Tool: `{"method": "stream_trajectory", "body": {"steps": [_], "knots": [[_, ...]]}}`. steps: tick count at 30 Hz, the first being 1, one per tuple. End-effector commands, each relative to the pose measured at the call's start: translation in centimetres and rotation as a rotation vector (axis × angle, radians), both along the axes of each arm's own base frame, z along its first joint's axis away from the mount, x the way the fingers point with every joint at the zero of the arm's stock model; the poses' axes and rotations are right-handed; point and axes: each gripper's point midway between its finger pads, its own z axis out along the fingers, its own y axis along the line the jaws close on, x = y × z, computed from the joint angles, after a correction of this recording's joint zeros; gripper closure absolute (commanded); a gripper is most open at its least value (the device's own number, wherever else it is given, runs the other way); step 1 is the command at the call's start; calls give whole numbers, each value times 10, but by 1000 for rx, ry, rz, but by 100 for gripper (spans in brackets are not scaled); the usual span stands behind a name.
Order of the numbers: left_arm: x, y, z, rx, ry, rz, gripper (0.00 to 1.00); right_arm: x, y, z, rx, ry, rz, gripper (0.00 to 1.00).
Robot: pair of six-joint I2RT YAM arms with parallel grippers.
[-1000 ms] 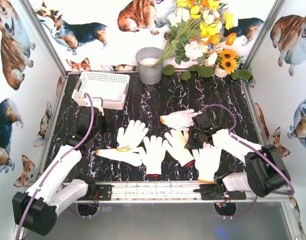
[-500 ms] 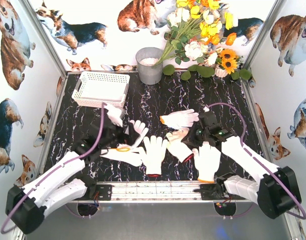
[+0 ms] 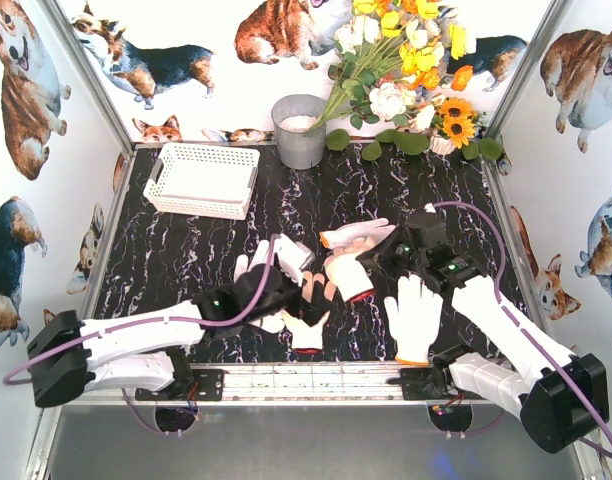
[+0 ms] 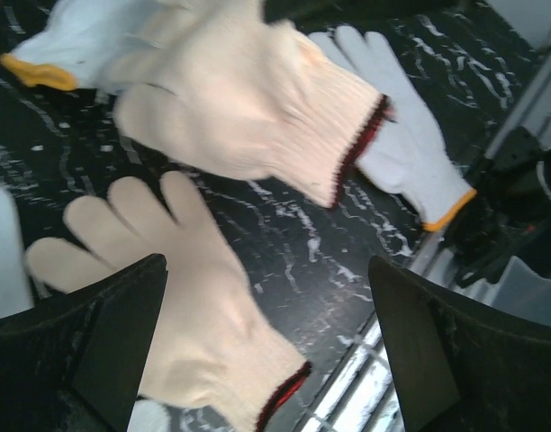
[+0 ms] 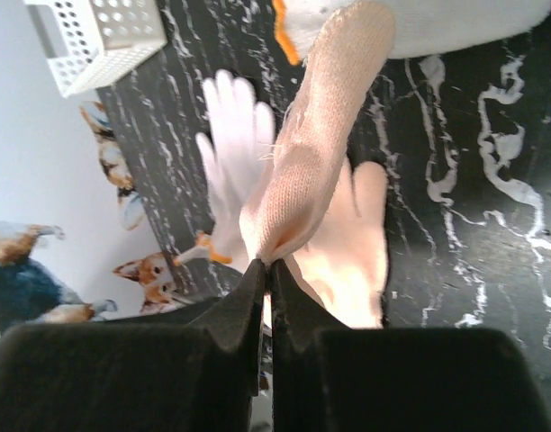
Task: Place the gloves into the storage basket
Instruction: Pick up the glove from the center of the board.
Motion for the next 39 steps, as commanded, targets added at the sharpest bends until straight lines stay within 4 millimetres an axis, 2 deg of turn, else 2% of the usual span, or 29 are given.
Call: {"method": "stream_trajectory", "body": {"steps": [1, 4, 6, 11, 16, 21, 24, 28, 30, 35, 39], "knots": [[-4, -34, 28, -163, 11, -5, 12, 26, 12, 56, 142, -131, -52, 100], [-17, -52, 30, -253, 81, -52, 12, 31, 19, 64, 198, -153, -51, 100], [-21, -57, 31, -281, 103, -65, 12, 34, 23, 68, 229, -165, -44, 100], [-10, -50, 33, -276, 128, 22, 15, 34, 33, 79, 274, -190, 10, 100], [-5, -53, 46, -368, 194, 41, 17, 29, 38, 87, 300, -202, 49, 100], [-5, -53, 48, -484, 290, 26, 21, 26, 39, 100, 323, -240, 69, 100], [-6, -55, 64, -589, 327, -19, 26, 22, 42, 109, 333, -262, 99, 100], [-8, -63, 76, -597, 328, -75, 38, 17, 44, 115, 349, -273, 125, 100], [-7, -63, 74, -584, 327, -66, 47, 16, 43, 116, 354, -278, 121, 100], [1, -54, 59, -561, 332, 0, 50, 17, 43, 125, 365, -300, 119, 100], [6, -53, 62, -602, 331, 15, 55, 14, 45, 128, 384, -296, 137, 100]]}}
